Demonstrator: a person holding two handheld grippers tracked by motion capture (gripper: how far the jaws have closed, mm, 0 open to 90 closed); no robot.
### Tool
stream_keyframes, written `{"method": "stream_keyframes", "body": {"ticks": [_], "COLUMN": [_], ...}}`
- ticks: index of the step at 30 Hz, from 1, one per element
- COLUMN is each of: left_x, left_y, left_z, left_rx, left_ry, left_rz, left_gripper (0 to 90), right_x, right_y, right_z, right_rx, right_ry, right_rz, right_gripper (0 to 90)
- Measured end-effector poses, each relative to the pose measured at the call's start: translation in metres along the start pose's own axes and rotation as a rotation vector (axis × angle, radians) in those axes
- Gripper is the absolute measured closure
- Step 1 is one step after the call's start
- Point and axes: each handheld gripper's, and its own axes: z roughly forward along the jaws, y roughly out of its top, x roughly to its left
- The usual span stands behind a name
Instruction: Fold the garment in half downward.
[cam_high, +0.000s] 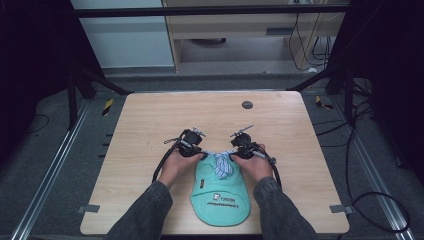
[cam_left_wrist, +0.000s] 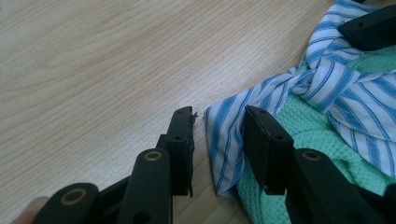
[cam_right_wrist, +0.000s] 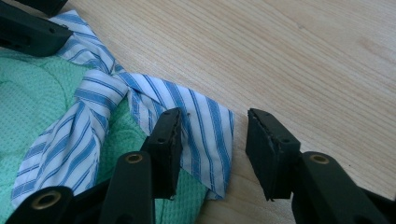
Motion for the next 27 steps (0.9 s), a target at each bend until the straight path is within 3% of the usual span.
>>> {"method": "stream_keyframes", "body": {"ticks": [8, 16, 27], "left_x": [0.001, 0.0, -0.004], "left_y": [0.0, 0.0, -0.004], "left_z": [0.0, 0.001, 0.002], "left_rx": [0.001, -0.001, -0.039], "left_ry": [-0.013, -0.021, -0.066], "left_rz": [0.017, 0.038, 0.041], "left_gripper": [61.2, 62.0, 81.0], "right_x": [0.002, 0.006, 0.012], "right_y": [-0.001, -0.002, -0.002], "right_z": [0.0, 0.0, 0.0], "right_rx": [-0.009, -0.018, -0.016], "right_ry": [0.0, 0.01, 0.014], "right_rz": [0.0, -0.026, -0.063], "right_gripper": [59.2, 70.4, 82.2]}}
